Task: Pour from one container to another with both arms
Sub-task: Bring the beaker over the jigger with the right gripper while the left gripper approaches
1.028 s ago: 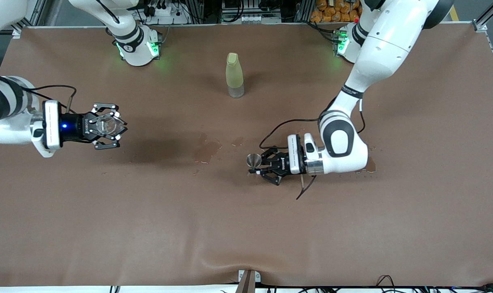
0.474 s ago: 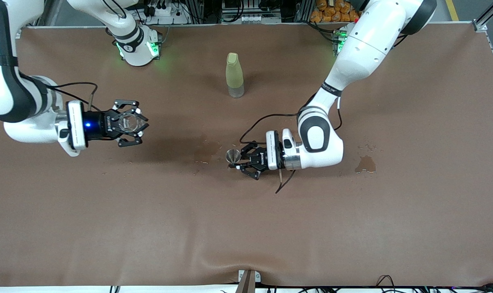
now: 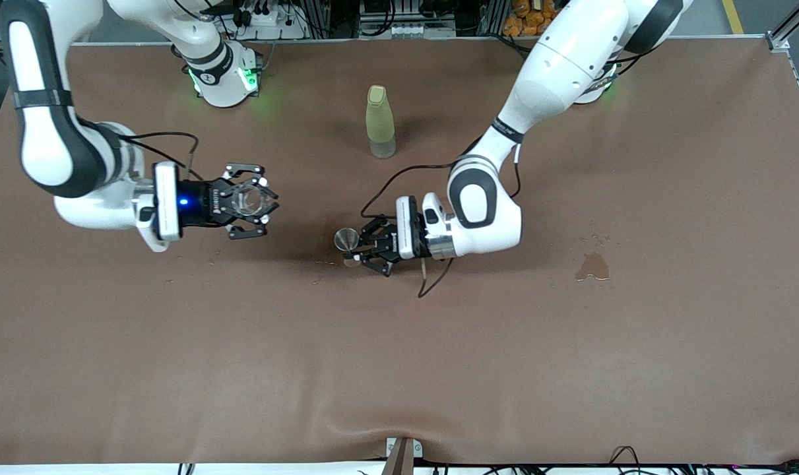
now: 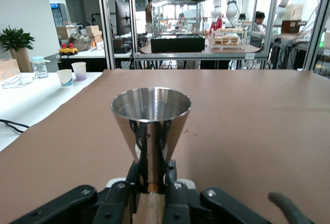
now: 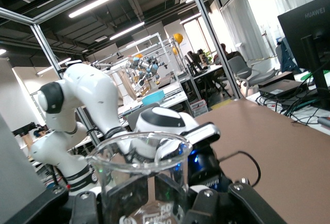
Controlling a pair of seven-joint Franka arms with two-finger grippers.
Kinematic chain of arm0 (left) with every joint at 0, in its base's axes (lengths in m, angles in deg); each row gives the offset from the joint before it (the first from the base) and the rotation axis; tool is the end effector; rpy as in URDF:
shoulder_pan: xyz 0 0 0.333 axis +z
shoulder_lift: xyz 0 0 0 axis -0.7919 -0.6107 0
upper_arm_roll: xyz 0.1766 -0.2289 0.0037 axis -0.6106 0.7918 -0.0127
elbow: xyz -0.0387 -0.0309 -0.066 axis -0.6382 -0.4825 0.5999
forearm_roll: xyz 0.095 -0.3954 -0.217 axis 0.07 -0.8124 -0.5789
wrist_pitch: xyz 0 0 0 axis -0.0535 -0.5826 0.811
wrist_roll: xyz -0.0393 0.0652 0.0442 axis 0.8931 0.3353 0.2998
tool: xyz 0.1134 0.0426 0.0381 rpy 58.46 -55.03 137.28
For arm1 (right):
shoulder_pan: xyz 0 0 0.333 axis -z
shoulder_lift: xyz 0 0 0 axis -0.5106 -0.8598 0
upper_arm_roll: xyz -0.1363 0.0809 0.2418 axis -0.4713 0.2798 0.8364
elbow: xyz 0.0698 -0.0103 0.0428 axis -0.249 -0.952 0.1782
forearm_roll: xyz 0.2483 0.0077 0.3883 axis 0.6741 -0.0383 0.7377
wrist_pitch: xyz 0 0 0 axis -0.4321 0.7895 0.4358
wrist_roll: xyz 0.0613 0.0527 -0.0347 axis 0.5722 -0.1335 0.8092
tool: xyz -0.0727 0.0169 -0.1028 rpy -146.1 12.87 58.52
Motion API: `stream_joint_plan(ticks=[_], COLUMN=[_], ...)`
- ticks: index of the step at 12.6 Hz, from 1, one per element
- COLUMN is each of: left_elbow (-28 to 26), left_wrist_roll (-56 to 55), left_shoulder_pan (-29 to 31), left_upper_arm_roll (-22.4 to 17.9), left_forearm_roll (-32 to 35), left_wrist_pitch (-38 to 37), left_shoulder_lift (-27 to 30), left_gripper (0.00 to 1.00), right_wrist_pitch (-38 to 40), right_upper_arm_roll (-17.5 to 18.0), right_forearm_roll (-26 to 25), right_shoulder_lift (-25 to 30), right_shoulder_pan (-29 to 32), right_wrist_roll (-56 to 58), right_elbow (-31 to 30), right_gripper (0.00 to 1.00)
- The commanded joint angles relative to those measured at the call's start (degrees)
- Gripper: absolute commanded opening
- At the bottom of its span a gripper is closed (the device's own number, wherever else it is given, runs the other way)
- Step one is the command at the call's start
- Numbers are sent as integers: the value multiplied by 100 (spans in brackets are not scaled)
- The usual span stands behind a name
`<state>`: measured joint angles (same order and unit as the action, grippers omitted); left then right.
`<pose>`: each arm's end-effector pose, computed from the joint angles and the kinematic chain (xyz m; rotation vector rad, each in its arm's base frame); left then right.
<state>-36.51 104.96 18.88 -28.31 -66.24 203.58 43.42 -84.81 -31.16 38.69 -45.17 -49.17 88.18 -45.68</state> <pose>0.5822 -0.5339 0.1644 1.4402 -1.3859 1.1222 0.5986 0.1888 0.3060 -1.3868 -0.9430 -0.8925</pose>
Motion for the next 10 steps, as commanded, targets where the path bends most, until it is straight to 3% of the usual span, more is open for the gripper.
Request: stream_joint_plan(ticks=[1, 10], left_elbow=[335, 362], left_wrist_roll=[-212, -256], left_shoulder_pan=[-273, -458], left_upper_arm_roll=[-82, -82], left_forearm_roll=[-165, -183], left_wrist_pitch=[300, 599], left_shoulder_lift=[-143, -135], left_gripper=[0, 0], right_wrist_pitch=[-262, -1228], right_upper_arm_roll=[-47, 840], right_forearm_roll=[449, 1716], right_shoulder_lift=[226, 156], right_shoulder_pan=[-331, -561], right_wrist_roll=[298, 1072], right_elbow=[-396, -713], right_gripper=[0, 0])
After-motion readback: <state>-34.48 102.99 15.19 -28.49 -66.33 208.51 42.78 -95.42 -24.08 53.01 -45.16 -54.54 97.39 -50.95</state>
